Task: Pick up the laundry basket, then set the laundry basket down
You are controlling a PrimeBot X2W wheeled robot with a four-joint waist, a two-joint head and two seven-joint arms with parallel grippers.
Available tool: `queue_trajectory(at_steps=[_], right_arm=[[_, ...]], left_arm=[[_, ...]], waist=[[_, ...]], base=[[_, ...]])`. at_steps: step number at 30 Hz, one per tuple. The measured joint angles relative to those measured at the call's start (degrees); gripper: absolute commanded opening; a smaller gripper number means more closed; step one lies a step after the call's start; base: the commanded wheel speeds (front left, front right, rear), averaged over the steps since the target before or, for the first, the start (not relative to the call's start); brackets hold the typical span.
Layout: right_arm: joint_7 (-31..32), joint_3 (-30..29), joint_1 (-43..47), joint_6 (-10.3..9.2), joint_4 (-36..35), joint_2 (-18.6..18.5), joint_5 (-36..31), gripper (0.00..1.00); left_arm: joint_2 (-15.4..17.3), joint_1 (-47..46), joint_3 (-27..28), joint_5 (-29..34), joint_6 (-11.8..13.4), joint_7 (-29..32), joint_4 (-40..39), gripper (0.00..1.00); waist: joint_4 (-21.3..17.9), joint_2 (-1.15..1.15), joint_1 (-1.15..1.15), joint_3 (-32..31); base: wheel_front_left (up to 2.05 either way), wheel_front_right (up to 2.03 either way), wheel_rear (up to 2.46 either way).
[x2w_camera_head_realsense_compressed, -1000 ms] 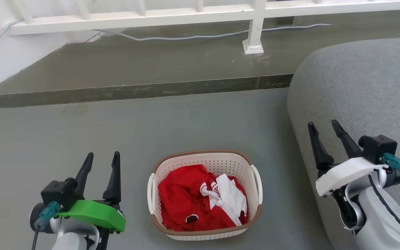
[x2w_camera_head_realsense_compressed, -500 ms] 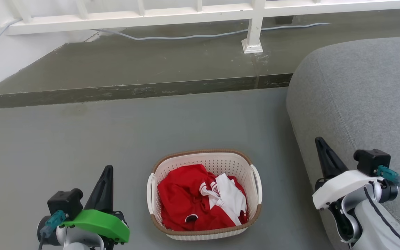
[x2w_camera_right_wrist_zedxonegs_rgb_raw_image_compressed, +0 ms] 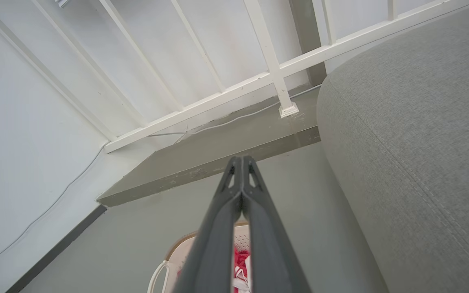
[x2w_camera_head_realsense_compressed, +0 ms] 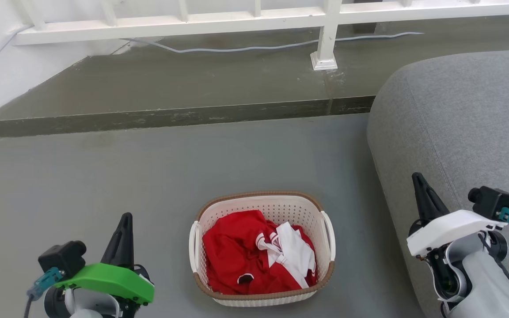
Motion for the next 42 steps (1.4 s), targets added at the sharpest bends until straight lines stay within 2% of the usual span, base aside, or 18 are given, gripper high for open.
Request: queue_trajectory(at_steps=[42], right_arm=[[8.57, -9.68, 0.87, 1.74, -3.23, 3.09, 26.25, 0.00]], left_arm=[[-0.21, -0.06, 6.53, -26.54, -0.59, 8.32, -0.05, 0.00]], waist=[[1.24, 0.00, 0.00, -0.81]], base=[[0.00, 0.00, 0.00]])
